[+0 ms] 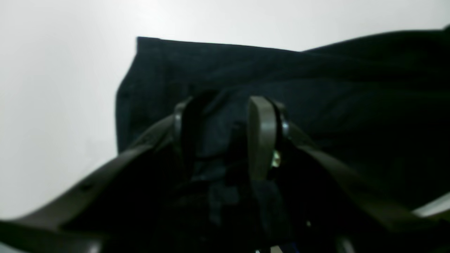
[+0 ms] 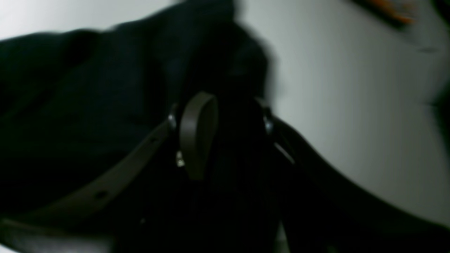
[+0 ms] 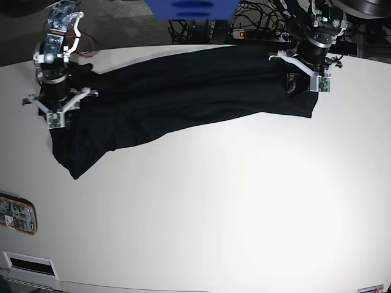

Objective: Fold the T-shirt properly
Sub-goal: 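Lower the folded hem near the collar and adjust both grippers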

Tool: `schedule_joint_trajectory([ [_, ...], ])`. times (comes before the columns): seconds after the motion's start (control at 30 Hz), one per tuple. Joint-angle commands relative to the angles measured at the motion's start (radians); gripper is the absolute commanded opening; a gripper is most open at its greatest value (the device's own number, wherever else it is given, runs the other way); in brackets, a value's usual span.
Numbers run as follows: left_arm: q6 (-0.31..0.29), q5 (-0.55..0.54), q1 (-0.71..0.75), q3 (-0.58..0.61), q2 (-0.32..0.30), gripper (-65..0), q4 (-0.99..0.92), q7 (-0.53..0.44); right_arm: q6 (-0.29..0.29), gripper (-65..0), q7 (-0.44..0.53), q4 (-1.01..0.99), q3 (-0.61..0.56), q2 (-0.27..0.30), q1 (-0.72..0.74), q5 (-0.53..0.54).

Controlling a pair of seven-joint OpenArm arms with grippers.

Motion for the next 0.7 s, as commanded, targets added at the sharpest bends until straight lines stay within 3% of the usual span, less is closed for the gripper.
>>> schedule_joint_trajectory([
  [0.0, -0.003, -0.005, 0.004, -0.005, -0.005, -45.5, 0.024, -0.026, -0.005, -46.1, 0.036, 0.034, 0.021, 0.008, 0.005, 0.006],
  [0.3, -0.003, -0.005, -0.062, -0.008, -0.003, -45.8, 0.024, -0.024, -0.005, -46.2, 0.036, 0.037, 0.01, -0.059, 0.032, 0.006],
  [0.47, -0.003, 0.018, -0.146, -0.078, -0.009, -45.8, 0.031, -0.024, -0.005, -46.2, 0.036, 0.04, -0.076, -0.058, 0.073, 0.004],
  [0.67, -0.003, 0.041, -0.195, -0.151, -0.005, -45.8, 0.044, -0.021, -0.005, -46.2, 0.026, 0.031, -0.09, -0.058, 0.125, 0.006],
])
